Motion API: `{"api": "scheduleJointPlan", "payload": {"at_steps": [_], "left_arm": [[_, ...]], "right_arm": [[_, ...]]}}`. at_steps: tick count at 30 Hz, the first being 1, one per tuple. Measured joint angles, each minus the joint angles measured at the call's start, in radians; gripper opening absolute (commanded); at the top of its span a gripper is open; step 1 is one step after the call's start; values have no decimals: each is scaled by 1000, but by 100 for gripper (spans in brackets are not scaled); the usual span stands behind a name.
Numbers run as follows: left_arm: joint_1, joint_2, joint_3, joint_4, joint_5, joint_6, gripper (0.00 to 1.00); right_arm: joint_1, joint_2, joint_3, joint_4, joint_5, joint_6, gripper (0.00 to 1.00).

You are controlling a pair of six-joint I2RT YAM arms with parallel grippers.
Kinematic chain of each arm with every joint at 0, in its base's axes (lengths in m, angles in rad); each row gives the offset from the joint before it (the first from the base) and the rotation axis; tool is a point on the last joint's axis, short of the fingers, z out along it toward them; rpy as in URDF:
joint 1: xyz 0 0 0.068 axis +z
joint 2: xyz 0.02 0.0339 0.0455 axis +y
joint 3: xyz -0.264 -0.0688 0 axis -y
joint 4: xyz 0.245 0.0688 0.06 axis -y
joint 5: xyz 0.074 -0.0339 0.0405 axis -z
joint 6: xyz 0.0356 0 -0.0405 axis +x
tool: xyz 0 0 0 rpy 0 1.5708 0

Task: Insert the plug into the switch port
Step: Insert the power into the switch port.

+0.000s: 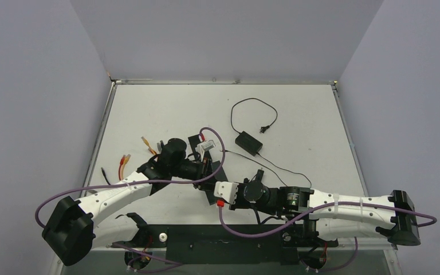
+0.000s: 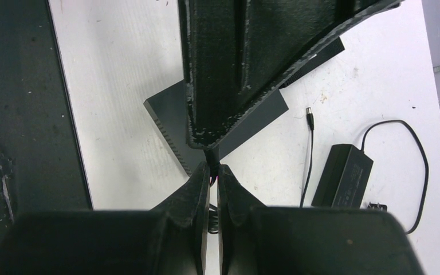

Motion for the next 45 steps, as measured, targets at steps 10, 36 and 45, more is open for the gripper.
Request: {"api": "scheduleJointPlan", "payload": {"at_steps": [10, 36, 45], "left_arm": [[0, -1, 0, -17, -2, 14, 0], [0, 7, 0, -63, 57, 19, 0], [0, 12, 0, -93, 73, 33, 0]], "right_arm": [[-1, -13, 0, 10, 19, 16, 5], [-1, -169, -116, 119, -97, -145, 27], [-8, -140, -116, 138, -163, -181, 26]]}}
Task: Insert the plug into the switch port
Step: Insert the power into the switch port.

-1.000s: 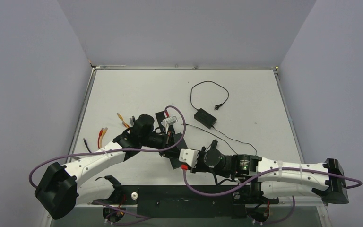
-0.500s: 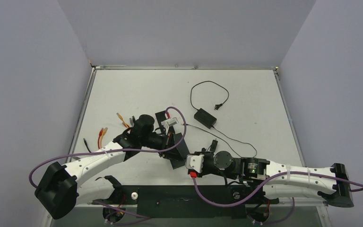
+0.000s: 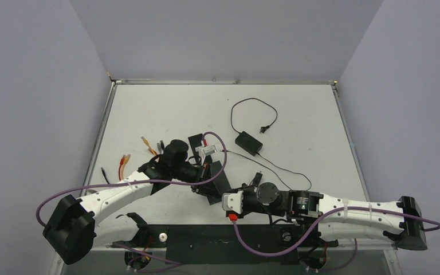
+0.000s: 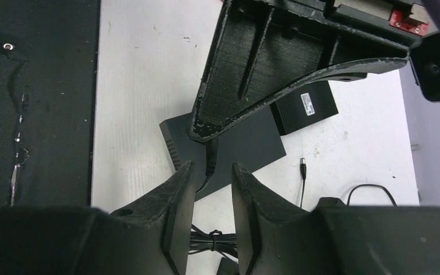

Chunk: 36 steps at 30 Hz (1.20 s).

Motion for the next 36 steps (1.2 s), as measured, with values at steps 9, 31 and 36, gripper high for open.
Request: {"api": "scheduleJointPlan", "payload": {"at_steps": [9, 31, 36], "left_arm": [[0, 8, 0, -6, 5, 5, 0], [0, 13, 0, -6, 15, 5, 0], [0, 14, 0, -8, 14, 8, 0]], "right_arm": [[-8, 14, 0, 0, -42, -8, 18], [-26, 47, 0, 22, -65, -9, 4], [-33, 52, 0, 26, -71, -8, 0]]}}
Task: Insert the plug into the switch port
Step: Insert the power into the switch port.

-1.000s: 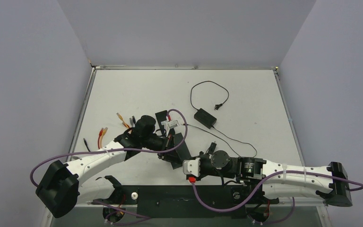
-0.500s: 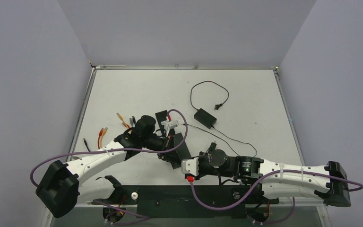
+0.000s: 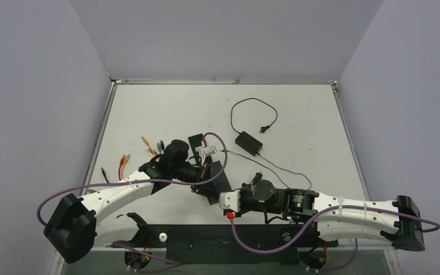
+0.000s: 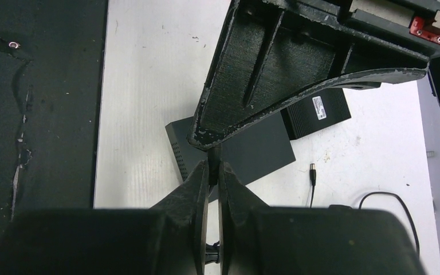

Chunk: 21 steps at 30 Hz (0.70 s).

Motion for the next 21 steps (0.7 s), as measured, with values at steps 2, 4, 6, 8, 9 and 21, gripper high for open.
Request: {"api": "scheduleJointPlan", "payload": {"at_steps": [2, 4, 6, 8, 9, 21], "left_arm": [[0, 0, 0, -5, -3, 0, 0], [0, 0, 0, -10, -6, 0, 0], [0, 0, 0, -12, -7, 0, 12], [0, 0, 0, -13, -9, 1, 23], [0, 0, 0, -13, -10, 1, 26], [41, -99, 0, -96, -261, 19, 46]], "right_arm": [[-5, 5, 0, 2, -2, 0, 0], [-6, 8, 0, 2, -5, 0, 0], [-6, 10, 0, 3, -7, 0, 0], [-7, 11, 0, 3, -8, 0, 0], [-9, 12, 0, 4, -8, 1, 0], [-120, 81, 0, -3, 63, 83, 0]]}}
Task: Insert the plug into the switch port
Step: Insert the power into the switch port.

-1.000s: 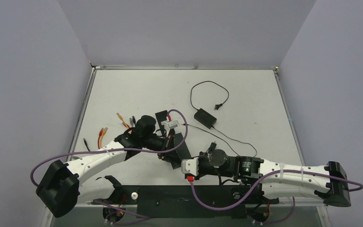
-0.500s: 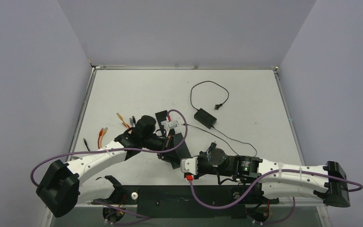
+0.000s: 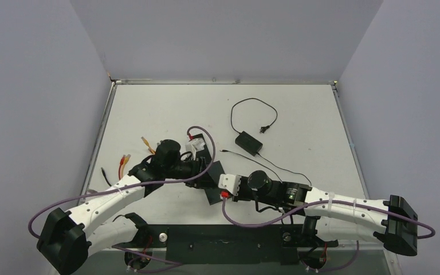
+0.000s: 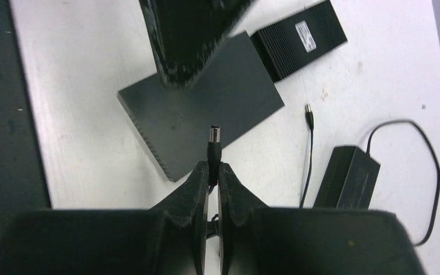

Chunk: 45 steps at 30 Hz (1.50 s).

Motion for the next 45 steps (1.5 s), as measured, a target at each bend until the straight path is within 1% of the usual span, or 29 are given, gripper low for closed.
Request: {"api": "scheduleJointPlan", "payload": {"at_steps": [6, 10, 18, 27, 36, 45], "left_arm": [[53, -61, -4, -54, -203, -1, 47], [86, -57, -43, -50, -264, -12, 47], [123, 47, -117, -25, -285, -29, 47], [169, 99, -140, 39, -294, -39, 47], [206, 130, -146, 69, -296, -46, 47], [223, 148, -146, 77, -297, -46, 47]], "right_arm": [[-68, 54, 0, -13, 67, 66, 0], [-103, 101, 0, -32, 101, 103, 0], [-166, 240, 26, -47, 132, 171, 0], [-187, 398, 106, -46, 121, 238, 0], [-187, 493, 146, -39, 85, 295, 0], [-183, 524, 149, -24, 71, 343, 0]]}}
